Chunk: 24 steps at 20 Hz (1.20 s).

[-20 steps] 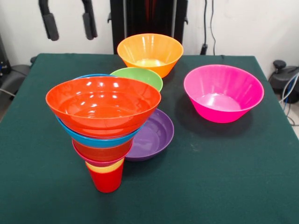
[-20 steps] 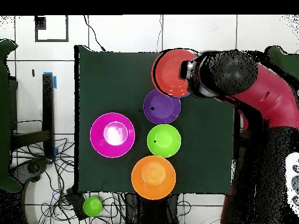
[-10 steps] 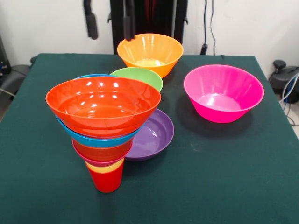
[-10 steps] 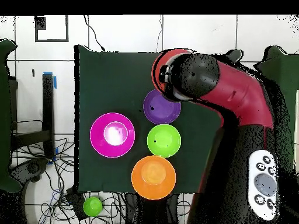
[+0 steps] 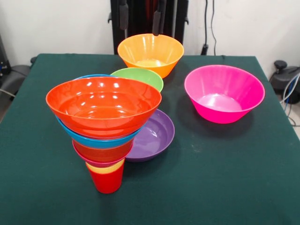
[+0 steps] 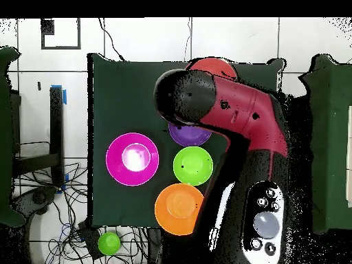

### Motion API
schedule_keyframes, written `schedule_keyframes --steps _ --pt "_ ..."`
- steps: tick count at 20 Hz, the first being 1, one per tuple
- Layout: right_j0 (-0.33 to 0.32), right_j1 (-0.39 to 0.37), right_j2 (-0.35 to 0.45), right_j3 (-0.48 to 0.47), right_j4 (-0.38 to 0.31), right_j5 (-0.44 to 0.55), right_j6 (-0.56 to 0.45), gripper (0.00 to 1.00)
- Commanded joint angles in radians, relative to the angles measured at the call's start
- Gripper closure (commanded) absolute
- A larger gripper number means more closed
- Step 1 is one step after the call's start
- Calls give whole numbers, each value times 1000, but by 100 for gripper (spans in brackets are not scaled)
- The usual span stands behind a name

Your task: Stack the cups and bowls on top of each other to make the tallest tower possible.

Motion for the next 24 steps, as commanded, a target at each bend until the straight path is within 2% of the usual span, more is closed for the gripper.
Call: schedule_keyframes --steps 1,14,24 --pt "57 82 -69 -3 -110 37 209 0" --pt "164 170 -179 -36 -141 -15 365 0" --pt "260 250 -264 -54 -111 -22 493 0"
